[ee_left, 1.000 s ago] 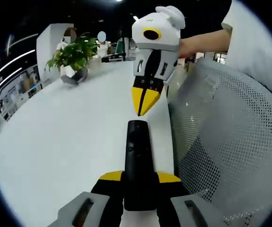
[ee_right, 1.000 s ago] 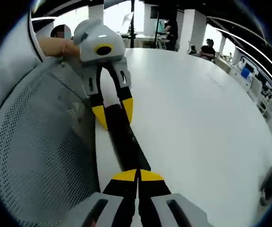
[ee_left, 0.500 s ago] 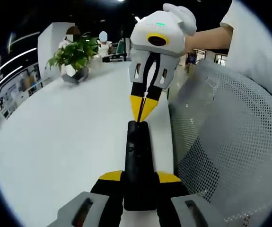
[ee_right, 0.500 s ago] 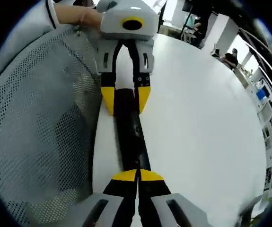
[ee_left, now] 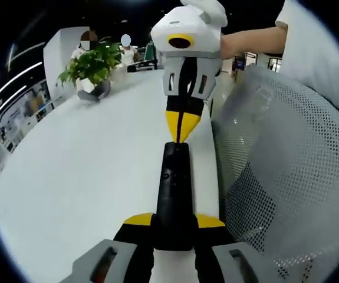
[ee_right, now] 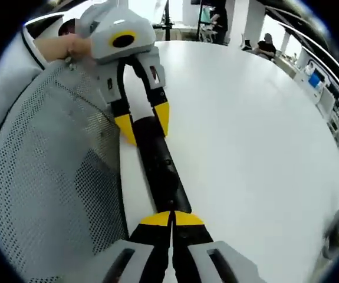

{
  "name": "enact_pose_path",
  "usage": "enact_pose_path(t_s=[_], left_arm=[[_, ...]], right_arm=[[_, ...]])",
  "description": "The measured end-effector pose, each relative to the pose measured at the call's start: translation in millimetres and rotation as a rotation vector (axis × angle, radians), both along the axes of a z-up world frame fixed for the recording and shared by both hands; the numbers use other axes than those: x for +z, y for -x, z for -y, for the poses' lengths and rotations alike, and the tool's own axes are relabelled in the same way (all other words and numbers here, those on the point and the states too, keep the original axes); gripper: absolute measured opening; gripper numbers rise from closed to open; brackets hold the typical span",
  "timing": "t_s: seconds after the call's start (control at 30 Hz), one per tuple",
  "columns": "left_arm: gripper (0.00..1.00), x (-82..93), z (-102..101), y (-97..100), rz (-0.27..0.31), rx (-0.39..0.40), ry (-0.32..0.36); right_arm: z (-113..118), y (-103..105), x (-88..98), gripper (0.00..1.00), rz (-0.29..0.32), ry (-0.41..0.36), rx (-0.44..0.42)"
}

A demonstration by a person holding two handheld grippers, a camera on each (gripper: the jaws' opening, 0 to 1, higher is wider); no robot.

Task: Press the specified remote control buttons in sequence, fully releasing each button before pressing the next.

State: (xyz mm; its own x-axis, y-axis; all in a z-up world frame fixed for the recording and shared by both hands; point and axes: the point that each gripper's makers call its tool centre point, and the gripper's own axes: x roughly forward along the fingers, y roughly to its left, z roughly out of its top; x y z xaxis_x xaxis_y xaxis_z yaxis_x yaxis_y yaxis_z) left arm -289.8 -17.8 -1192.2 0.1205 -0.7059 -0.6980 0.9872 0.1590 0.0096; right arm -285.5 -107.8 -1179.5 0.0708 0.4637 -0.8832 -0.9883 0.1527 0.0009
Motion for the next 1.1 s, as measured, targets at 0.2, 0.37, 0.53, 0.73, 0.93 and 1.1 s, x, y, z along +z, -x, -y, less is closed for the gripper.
enact_pose_path(t_s=[0.2,0.37,0.53,0.73,0.93,1.1], left_arm=[[0.23,-0.1,5,4.7,0.013,-0.060,0.029],[0.23,0.7,5,4.7,0.012,-0.061,0.041],[0.23,0.4,5,5.2,0.013,-0.064,0.047],[0.24,0.5,5,5.8,0.003,-0.059,0.057],[0.24,0.7,4,5.7,-0.013,-0.046,0.069],[0.24,0.6,4,6.0,-0.016,-0.040,0.073]], right_arm=[[-6,7,7.7,0.00,-0.007,-0.024,0.031],[-8,14,-2.4,0.00,0.001,-0.001,0.072],[-8,6,0.0,0.00,0.042,0.000,0.048],[-12,11,-3.0,0.00,0.031,-0.002,0.064],[-12,9,-4.0,0.00,0.042,0.007,0.049],[-11,8,-1.9,0.00,-0.001,-0.056,-0.017]])
